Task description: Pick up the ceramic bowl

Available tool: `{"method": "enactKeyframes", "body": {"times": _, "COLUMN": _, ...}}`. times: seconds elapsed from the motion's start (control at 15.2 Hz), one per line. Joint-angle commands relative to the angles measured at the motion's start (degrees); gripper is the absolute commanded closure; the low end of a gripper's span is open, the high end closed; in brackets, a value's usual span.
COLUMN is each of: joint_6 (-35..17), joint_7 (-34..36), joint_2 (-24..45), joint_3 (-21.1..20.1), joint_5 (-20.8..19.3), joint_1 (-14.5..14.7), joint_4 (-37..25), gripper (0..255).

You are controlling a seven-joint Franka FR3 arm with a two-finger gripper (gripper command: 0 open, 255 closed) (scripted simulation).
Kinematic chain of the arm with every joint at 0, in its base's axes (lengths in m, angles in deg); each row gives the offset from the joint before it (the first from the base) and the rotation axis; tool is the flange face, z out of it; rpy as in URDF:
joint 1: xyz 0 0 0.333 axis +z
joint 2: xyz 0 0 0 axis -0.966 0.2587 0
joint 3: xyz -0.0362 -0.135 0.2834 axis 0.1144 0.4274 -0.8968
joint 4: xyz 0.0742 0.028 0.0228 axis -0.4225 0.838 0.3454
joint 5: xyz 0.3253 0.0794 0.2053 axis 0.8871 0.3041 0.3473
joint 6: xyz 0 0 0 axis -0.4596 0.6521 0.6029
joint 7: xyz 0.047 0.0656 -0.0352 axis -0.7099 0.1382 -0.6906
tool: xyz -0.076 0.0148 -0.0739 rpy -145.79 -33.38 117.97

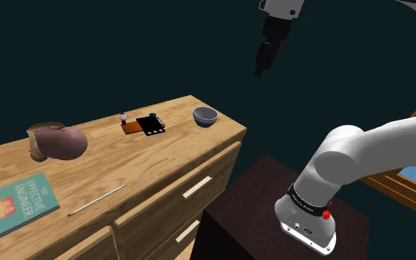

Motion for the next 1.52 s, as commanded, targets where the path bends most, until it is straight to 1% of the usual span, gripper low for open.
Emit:
{"method": "enactKeyframes", "body": {"times": 0.0, "joint_6": 0.0, "joint_7": 0.0, "joint_2": 0.0, "joint_3": 0.0, "joint_5": 0.0, "joint_1": 0.0, "joint_4": 0.0, "gripper": 0}}
{"method": "enactKeyframes", "body": {"times": 0.4, "joint_6": -10.8, "joint_7": -0.4, "joint_2": 8.5, "joint_3": 0.7, "joint_5": -0.9, "joint_1": -0.6, "joint_4": 2.8, "gripper": 0}}
{"method": "enactKeyframes", "body": {"times": 0.73, "joint_6": -19.3, "joint_7": -0.5, "joint_2": 17.2, "joint_3": 1.2, "joint_5": -1.7, "joint_1": -1.2, "joint_4": 3.0, "gripper": 0}}
{"method": "enactKeyframes", "body": {"times": 1.06, "joint_6": -26.9, "joint_7": -0.5, "joint_2": 27.1, "joint_3": 1.6, "joint_5": -2.6, "joint_1": -1.7, "joint_4": 1.2, "gripper": 0}}
{"method": "enactKeyframes", "body": {"times": 1.45, "joint_6": -34.4, "joint_7": -0.5, "joint_2": 39.7, "joint_3": 2.1, "joint_5": -3.6, "joint_1": -2.3, "joint_4": -3.6, "gripper": 0}}
